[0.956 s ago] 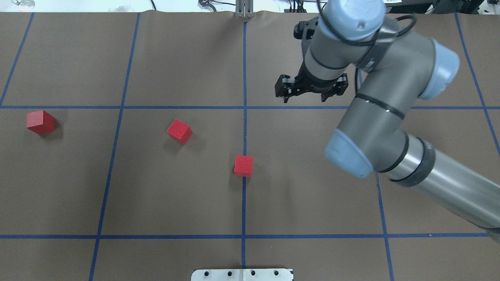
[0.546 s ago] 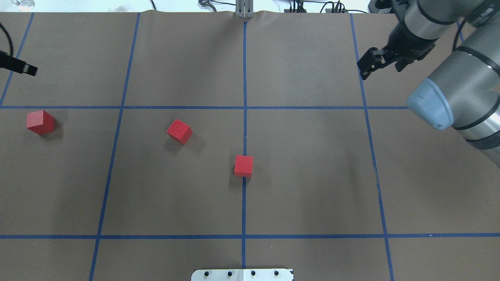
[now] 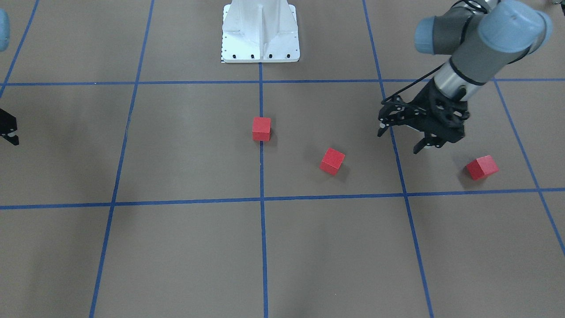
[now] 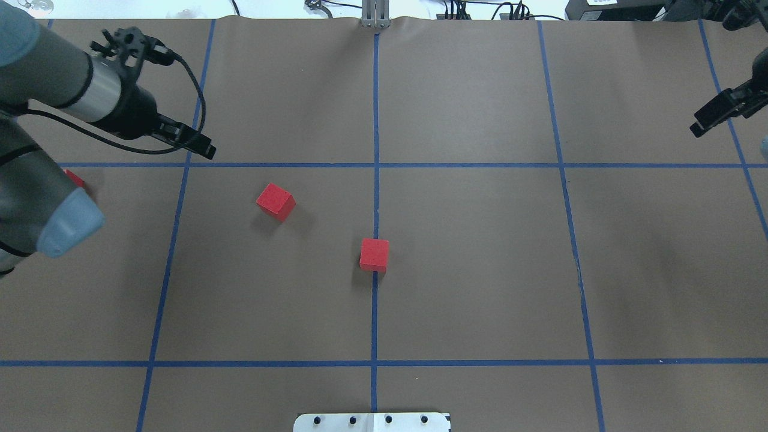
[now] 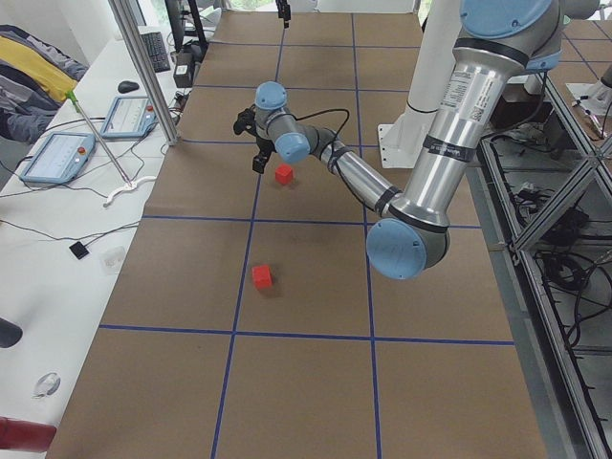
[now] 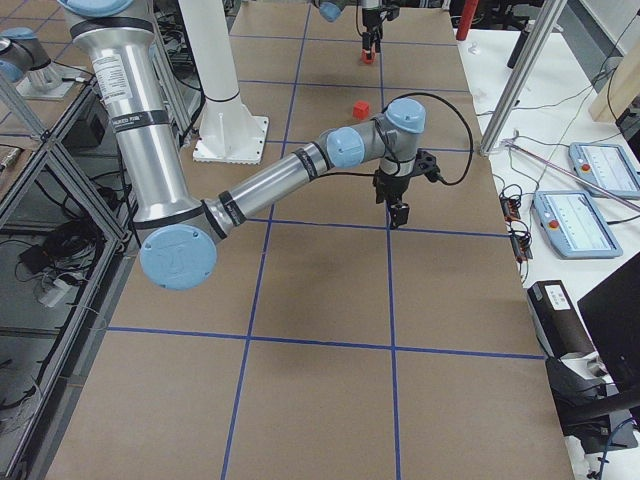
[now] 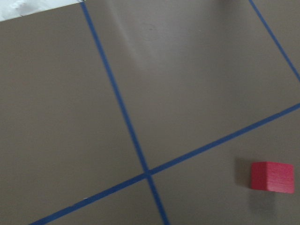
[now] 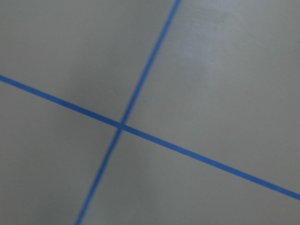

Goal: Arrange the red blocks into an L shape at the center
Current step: 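Withdraw the right arm while the left arm reaches toward the middle red cube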

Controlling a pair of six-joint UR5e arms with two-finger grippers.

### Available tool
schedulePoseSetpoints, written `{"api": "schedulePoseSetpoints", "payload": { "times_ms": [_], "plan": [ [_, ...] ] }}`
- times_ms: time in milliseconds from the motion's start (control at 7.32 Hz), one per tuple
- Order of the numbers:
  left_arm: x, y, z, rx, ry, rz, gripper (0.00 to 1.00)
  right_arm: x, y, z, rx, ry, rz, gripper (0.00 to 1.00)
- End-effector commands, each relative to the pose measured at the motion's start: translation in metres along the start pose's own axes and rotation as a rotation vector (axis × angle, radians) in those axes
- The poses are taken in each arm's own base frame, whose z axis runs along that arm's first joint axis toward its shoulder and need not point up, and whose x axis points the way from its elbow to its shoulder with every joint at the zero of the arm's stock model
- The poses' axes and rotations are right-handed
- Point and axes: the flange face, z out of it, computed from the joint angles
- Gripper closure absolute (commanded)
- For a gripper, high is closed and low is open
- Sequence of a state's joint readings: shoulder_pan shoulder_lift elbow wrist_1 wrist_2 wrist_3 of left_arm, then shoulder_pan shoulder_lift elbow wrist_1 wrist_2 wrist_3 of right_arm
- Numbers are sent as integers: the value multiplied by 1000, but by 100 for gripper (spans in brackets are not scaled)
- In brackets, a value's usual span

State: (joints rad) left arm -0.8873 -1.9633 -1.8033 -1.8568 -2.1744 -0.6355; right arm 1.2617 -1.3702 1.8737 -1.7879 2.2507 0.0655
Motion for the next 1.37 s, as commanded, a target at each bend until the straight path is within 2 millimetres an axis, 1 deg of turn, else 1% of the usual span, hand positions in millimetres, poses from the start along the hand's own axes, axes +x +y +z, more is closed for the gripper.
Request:
{"api": "schedulePoseSetpoints", "payload": {
  "times_ms": [0,137,410,546,683,1092,1229],
  "plan": [
    [66,-19,76,-64,-33,-21,0,30,29,14,16,10,10,0],
    [65,-28,102,-80,-71,-25,0,31,29,15,14,10,13,0],
    [54,-25,120,-85,-120,-28,0,31,29,15,14,10,16,0],
    [58,-21,130,-95,-127,-22,0,32,29,15,13,10,17,0],
    [64,-20,132,-98,-123,-17,0,32,28,15,14,11,16,0],
    [86,-3,149,-130,-105,11,0,32,28,16,13,10,17,0],
    [88,-1,150,-134,-104,14,0,33,28,16,12,11,18,0]
  ]
}}
